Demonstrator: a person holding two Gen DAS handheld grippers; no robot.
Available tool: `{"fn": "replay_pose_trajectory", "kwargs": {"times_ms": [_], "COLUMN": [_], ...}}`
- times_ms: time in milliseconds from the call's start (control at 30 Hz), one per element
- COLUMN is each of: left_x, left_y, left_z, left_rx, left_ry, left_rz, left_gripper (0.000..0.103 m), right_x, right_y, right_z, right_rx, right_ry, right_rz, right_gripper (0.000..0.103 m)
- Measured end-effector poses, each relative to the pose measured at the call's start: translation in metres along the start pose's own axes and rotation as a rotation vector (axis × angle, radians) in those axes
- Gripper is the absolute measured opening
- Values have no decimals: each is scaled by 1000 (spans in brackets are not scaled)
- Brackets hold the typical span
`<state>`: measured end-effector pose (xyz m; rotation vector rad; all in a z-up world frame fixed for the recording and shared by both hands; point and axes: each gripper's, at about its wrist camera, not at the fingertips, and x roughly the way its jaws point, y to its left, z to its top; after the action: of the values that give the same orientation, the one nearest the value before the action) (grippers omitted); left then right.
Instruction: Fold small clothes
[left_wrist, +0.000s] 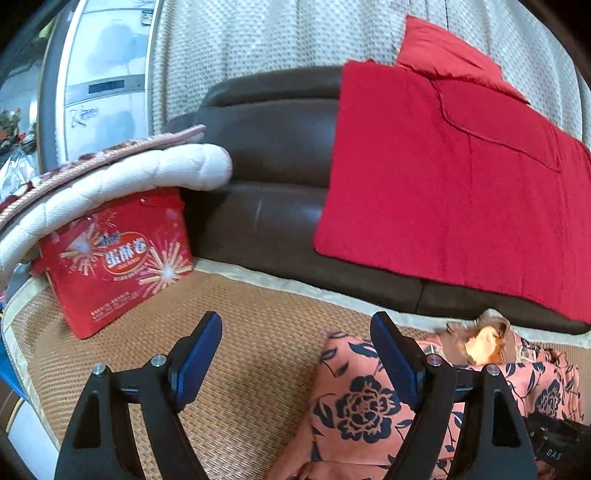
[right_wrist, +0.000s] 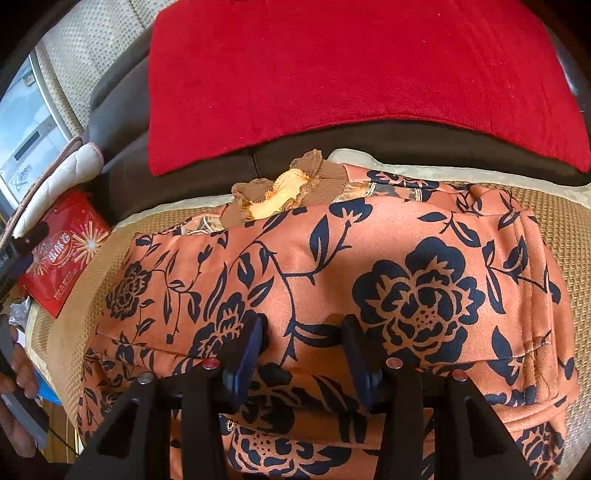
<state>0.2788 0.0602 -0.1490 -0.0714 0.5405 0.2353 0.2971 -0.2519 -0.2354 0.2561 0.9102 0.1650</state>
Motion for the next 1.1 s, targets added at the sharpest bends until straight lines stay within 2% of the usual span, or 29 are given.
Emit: {"fn": "replay_pose_trajectory", "kwargs": {"times_ms": [167, 500, 1100], "left_x": [-6, -20, -24], "left_y": [11, 48, 66], "left_z": [4, 13, 17], "left_rx": [-34, -140, -172], "left_ry": [-28, -92, -115], "left_rz": [18, 119, 147], "left_gripper": [83, 83, 83], "right_x": [0, 0, 2], "right_y": [-1, -1, -1], "right_z": [0, 0, 2], "right_rx": [-2, -4, -16], "right_ry": [0, 0, -4], "right_rz": [1, 1, -3], "right_gripper": [49, 50, 52]}}
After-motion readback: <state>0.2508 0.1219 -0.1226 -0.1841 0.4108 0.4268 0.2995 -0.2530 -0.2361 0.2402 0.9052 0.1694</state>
